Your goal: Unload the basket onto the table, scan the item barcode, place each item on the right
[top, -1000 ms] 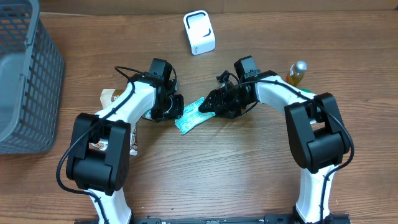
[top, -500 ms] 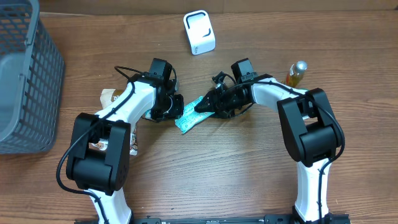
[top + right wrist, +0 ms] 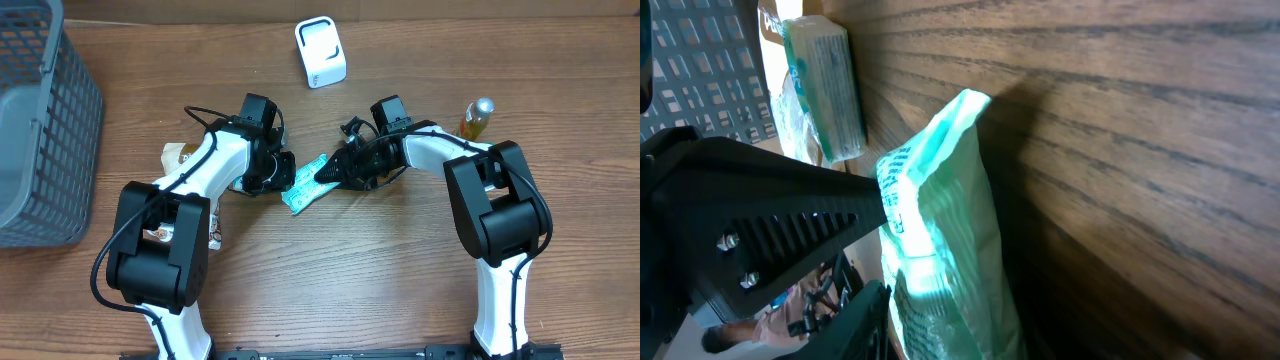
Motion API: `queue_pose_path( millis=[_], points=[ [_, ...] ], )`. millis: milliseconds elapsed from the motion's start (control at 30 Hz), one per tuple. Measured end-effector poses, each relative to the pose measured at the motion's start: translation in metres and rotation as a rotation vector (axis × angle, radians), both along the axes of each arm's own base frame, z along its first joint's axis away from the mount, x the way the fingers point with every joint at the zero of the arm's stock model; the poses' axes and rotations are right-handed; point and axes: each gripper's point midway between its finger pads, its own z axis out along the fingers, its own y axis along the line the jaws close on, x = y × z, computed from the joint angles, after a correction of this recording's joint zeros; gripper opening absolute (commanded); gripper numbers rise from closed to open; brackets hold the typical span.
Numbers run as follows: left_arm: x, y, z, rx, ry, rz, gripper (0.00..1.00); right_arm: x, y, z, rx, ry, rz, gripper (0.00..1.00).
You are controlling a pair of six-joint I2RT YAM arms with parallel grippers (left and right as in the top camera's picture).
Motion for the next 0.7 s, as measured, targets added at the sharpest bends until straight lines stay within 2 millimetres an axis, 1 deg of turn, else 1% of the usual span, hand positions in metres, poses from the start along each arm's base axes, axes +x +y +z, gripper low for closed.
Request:
queue_pose_path(
  millis=[100, 200, 500, 600, 700],
  points=[
    [0.0000, 0.0000, 0.0000, 0.000, 0.000, 0.000, 0.04, 0.0000, -0.0005, -0.0011, -0.005, 0.001, -0.001, 0.28],
    [0.0001, 0.0000, 0.0000, 0.000, 0.000, 0.000, 0.04, -0.0003, -0.0010, -0.0029, -0.013, 0.002, -0.002, 0.26],
    [0.0003, 0.0008, -0.0003, 0.005, -0.001, 0.001, 0.04, 0.0005, -0.0007, -0.0033, -0.014, -0.002, -0.003, 0.27],
    [0.0004, 0.0011, -0.0003, 0.007, -0.002, 0.001, 0.04, 0.0009, -0.0006, -0.0031, -0.013, -0.003, -0.004, 0.30],
    [0.0005, 0.0011, -0.0003, 0.007, -0.002, 0.001, 0.04, 0.0017, 0.0003, -0.0020, -0.006, -0.002, -0.007, 0.31]
  ],
)
